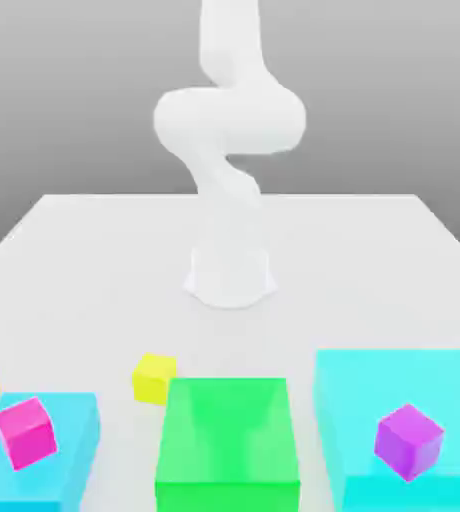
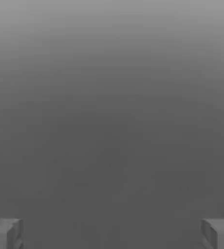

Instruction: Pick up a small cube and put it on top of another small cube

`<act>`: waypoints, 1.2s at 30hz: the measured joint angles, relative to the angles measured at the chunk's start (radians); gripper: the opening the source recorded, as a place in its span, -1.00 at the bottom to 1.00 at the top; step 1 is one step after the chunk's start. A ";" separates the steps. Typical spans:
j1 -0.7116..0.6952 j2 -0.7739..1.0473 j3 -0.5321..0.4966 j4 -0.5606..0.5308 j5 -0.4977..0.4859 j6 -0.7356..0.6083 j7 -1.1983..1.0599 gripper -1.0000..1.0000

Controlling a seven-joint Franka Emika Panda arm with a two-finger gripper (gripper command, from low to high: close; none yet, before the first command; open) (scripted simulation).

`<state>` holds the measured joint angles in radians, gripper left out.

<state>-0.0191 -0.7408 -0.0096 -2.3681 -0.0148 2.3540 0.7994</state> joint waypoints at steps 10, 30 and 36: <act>-0.096 0.288 -0.072 -0.325 -0.057 0.257 -0.012 0.00; -0.322 0.966 0.004 -0.571 0.066 0.810 -0.156 -1.00; -0.295 0.877 -0.030 -0.586 0.033 0.737 -0.130 -1.00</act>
<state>-0.3146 0.1361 -0.0400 -2.9545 0.0178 3.0906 0.6699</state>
